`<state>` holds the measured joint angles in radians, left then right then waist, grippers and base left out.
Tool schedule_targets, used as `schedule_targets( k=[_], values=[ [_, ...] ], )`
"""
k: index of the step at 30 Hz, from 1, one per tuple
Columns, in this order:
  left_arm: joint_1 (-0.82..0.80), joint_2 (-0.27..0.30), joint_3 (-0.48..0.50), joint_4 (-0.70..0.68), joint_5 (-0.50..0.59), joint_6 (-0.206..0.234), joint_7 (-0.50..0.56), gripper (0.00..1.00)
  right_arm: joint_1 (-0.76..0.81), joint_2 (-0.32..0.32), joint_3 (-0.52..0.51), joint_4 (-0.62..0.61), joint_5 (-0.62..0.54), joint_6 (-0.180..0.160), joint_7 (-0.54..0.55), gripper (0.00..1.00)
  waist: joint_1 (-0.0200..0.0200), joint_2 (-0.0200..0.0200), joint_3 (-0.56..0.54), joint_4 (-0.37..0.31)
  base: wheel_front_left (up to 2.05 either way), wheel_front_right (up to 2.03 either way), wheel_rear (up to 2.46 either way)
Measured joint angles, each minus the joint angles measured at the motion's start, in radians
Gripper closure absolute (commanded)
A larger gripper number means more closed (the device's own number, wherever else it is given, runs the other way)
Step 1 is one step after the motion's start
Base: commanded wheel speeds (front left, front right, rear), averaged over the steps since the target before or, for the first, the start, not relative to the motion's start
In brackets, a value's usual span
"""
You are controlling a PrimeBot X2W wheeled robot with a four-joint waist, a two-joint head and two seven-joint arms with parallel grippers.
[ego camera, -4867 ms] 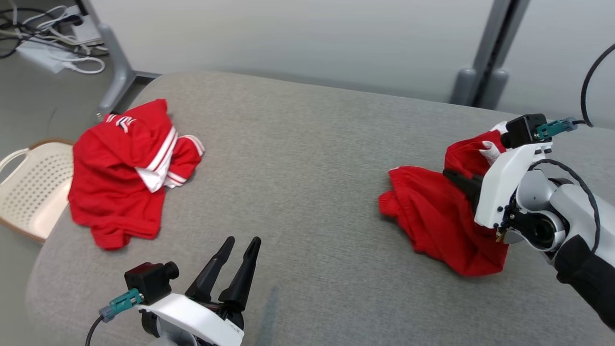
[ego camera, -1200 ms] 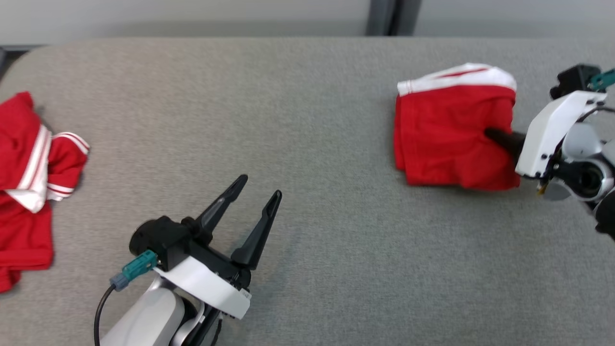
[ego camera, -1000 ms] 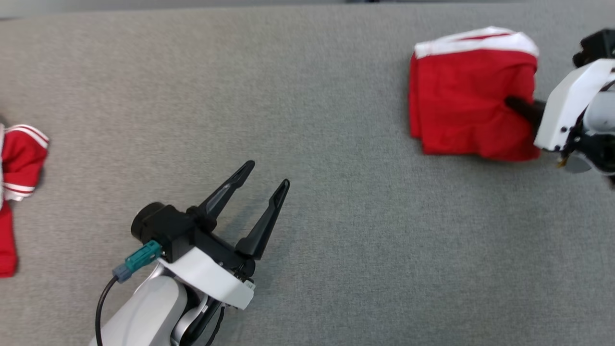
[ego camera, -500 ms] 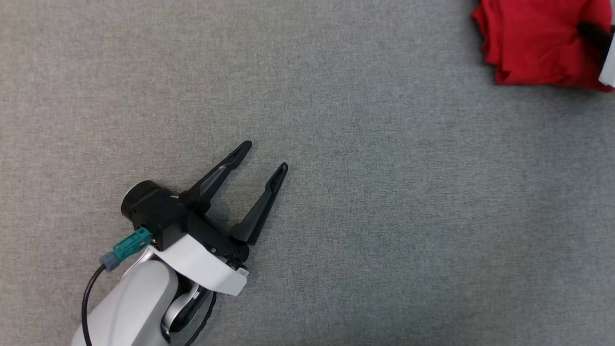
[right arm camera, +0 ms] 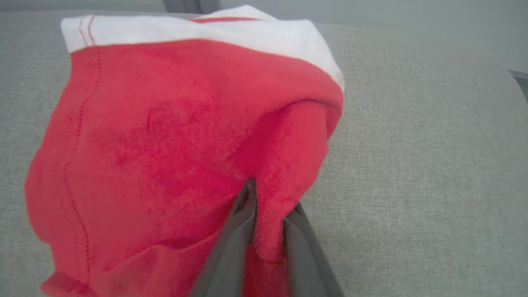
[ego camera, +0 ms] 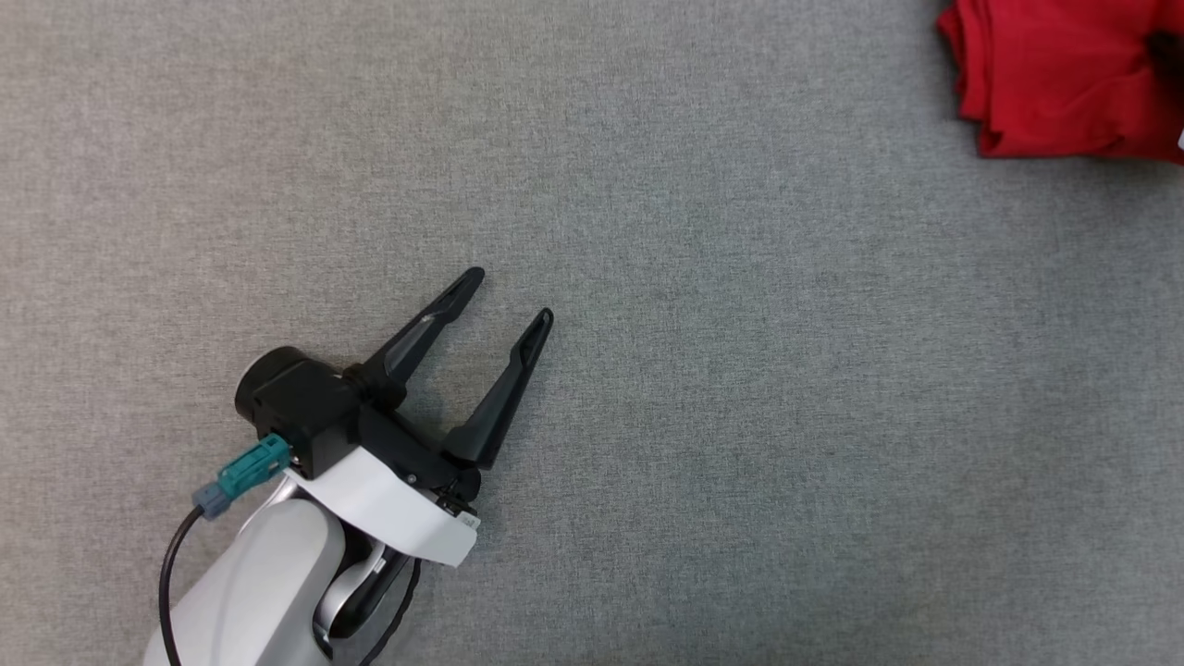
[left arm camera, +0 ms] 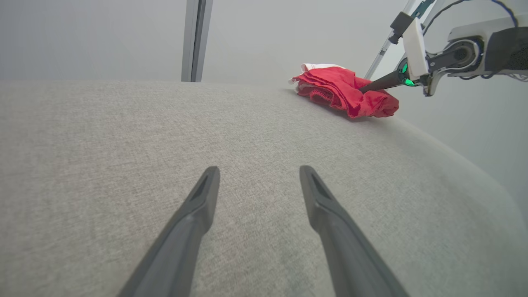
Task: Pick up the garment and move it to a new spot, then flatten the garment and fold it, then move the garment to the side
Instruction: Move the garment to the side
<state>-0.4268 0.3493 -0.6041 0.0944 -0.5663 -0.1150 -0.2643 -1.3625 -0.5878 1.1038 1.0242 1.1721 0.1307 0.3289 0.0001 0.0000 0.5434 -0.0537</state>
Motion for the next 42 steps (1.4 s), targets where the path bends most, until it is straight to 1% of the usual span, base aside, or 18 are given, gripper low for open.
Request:
schedule_targets(
  k=[1, 2, 6, 9, 14, 21, 24, 25, 26, 29, 33, 34, 39, 42],
  values=[
    [0.004, -0.003, 0.000, 0.003, 0.000, -0.001, 0.000, 0.00, 0.001, 0.004, -0.002, 0.006, 0.000, 0.000, -0.001, 0.04, 0.0000, 0.0000, -0.005, 0.000, 0.00, 0.00, 0.00],
    [0.009, -0.005, 0.000, 0.007, 0.000, -0.003, 0.000, 0.00, 0.004, 0.010, -0.003, 0.012, -0.001, 0.000, -0.002, 0.00, 0.0000, 0.0000, -0.011, 0.000, 0.00, 0.00, 0.00],
    [0.013, -0.011, 0.001, 0.019, -0.006, -0.004, 0.000, 0.00, 0.020, 0.019, 0.000, 0.028, -0.013, 0.000, -0.016, 0.00, 0.0000, 0.0000, -0.040, 0.000, 0.00, 0.00, 0.00],
    [0.025, -0.014, 0.006, 0.029, -0.007, -0.004, 0.000, 0.00, 0.019, 0.019, 0.023, 0.040, -0.064, 0.000, -0.039, 0.00, 0.0000, 0.0000, -0.067, -0.001, 0.00, 0.00, 0.00],
    [0.058, -0.024, 0.022, 0.045, -0.012, -0.002, 0.000, 0.00, 0.020, 0.027, 0.044, 0.047, -0.110, 0.000, -0.087, 0.00, 0.0000, 0.0000, -0.127, -0.003, 0.00, 0.00, 0.00],
    [0.130, -0.029, 0.076, 0.057, -0.021, 0.024, 0.000, 0.00, 0.074, 0.033, 0.037, -0.043, -0.110, 0.000, -0.192, 0.00, 0.0000, 0.0000, -0.244, -0.006, 0.00, 0.00, 0.00],
    [0.160, -0.023, 0.106, 0.057, -0.025, 0.039, 0.000, 0.00, 0.107, 0.015, 0.030, -0.086, -0.126, 0.000, -0.291, 0.00, 0.0000, 0.0000, -0.298, -0.004, 0.00, 0.00, 0.00],
    [0.179, -0.019, 0.127, 0.054, -0.025, 0.048, 0.000, 0.00, 0.144, 0.002, 0.011, -0.108, -0.126, 0.000, -0.353, 0.00, -0.0001, 0.0000, -0.333, 0.000, 0.00, 0.00, 0.00],
    [0.191, -0.017, 0.137, 0.052, -0.026, 0.055, 0.000, 0.00, 0.167, 0.001, 0.002, -0.113, -0.126, 0.000, -0.385, 0.00, 0.0000, 0.0000, -0.350, 0.003, 0.00, 0.00, 0.00],
    [0.227, -0.008, 0.166, 0.050, -0.030, 0.071, 0.000, 0.00, 0.233, 0.006, -0.028, -0.133, -0.125, 0.000, -0.465, 0.00, 0.0000, 0.0000, -0.398, 0.012, 0.00, 0.00, 0.00],
    [0.273, 0.005, 0.203, 0.047, -0.041, 0.095, 0.000, 0.00, 0.332, 0.035, -0.075, -0.147, -0.123, 0.000, -0.549, 0.00, 0.0000, 0.0000, -0.455, 0.022, 0.00, 0.00, 0.00],
    [0.273, 0.005, 0.203, 0.047, -0.041, 0.095, 0.000, 0.00, 0.332, 0.035, -0.075, -0.147, -0.123, 0.000, -0.549, 0.00, 0.0000, 0.0000, -0.455, 0.022, 0.00, 0.00, 0.00],
    [0.315, 0.003, 0.235, 0.027, -0.043, 0.119, 0.000, 0.00, 0.450, 0.071, -0.180, -0.151, -0.155, 0.000, -0.586, 0.00, 0.0000, 0.0000, -0.503, 0.038, 0.00, 0.00, 0.00],
    [0.341, -0.007, 0.260, 0.020, -0.050, 0.127, 0.000, 0.00, 0.546, 0.102, -0.304, -0.214, -0.199, 0.000, -0.588, 0.00, 0.0000, 0.0000, -0.523, 0.048, 0.00, 0.00, 0.00]
  ],
)
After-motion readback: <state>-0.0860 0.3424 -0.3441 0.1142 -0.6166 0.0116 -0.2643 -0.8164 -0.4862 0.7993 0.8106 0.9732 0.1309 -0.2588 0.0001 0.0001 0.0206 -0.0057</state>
